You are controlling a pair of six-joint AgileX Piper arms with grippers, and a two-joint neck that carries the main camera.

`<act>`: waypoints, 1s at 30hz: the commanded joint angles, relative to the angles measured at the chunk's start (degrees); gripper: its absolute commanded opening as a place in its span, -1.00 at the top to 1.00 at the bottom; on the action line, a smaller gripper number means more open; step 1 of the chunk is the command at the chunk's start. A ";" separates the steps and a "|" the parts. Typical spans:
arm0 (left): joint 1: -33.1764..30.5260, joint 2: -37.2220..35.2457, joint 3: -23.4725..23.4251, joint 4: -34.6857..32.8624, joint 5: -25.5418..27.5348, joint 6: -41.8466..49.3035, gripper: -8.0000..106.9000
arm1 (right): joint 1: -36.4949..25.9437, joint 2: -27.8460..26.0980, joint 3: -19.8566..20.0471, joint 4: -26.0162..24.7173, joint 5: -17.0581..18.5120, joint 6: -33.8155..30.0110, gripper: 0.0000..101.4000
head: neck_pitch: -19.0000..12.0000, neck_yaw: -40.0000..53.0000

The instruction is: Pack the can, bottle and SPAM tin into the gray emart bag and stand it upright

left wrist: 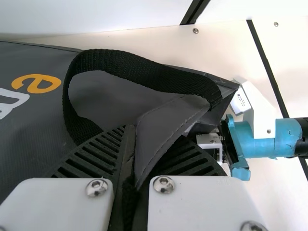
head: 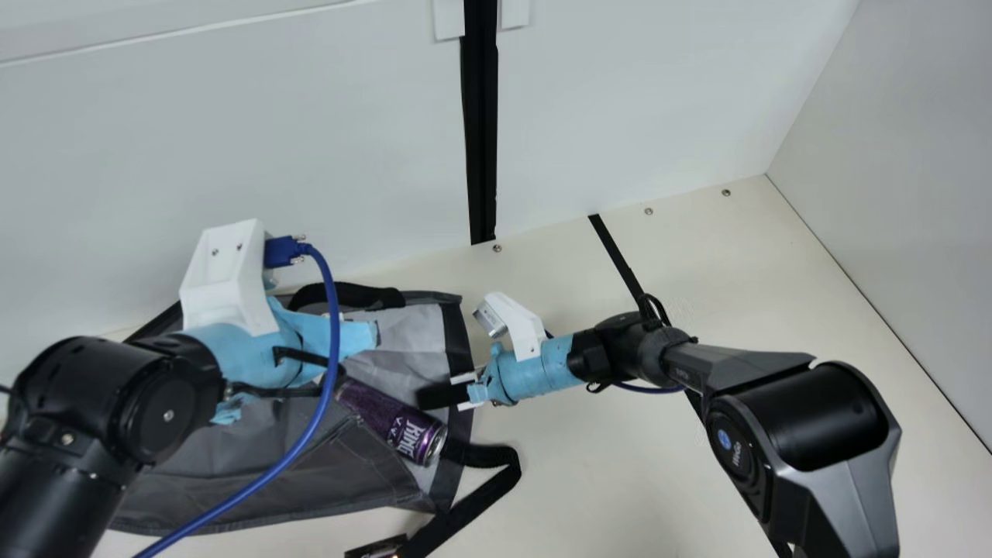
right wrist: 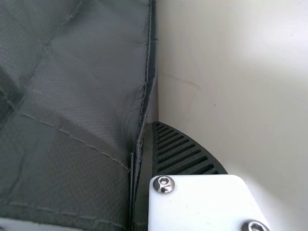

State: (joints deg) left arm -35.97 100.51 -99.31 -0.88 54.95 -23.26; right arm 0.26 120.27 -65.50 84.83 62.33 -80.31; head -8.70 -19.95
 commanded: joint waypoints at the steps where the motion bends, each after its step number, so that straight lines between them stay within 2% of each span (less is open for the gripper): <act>1: 0.00 0.00 0.00 0.00 0.00 0.00 1.00 | -0.26 -0.67 0.60 0.63 0.47 -0.03 1.00 | -1.30 -0.05; 4: 0.00 0.00 0.00 0.00 0.00 0.00 1.00 | -0.65 -1.87 1.71 1.07 0.92 0.14 1.00 | -1.30 -0.05; 5: 0.02 -1.68 2.09 -0.03 -0.43 0.06 1.00 | -0.80 -2.31 2.09 1.24 1.13 0.23 1.00 | -1.30 -0.05; 9: 0.35 -1.99 2.98 -1.06 -1.44 0.48 1.00 | -1.56 -4.26 3.68 1.97 2.25 0.93 1.00 | -1.30 -0.05; 21: 3.23 -1.80 4.86 -9.13 -6.78 3.09 1.00 | -4.90 -11.31 7.83 4.34 7.36 7.32 1.00 | -1.30 -0.05; 30: 5.46 -2.46 5.63 -15.30 -10.10 5.71 1.00 | -5.15 -18.42 9.60 5.78 7.57 12.74 1.00 | -1.30 -0.05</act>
State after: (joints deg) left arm -30.73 98.18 -93.73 -15.31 45.11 -17.80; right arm -4.82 103.05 -56.00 90.32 69.88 -68.12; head -8.61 -19.95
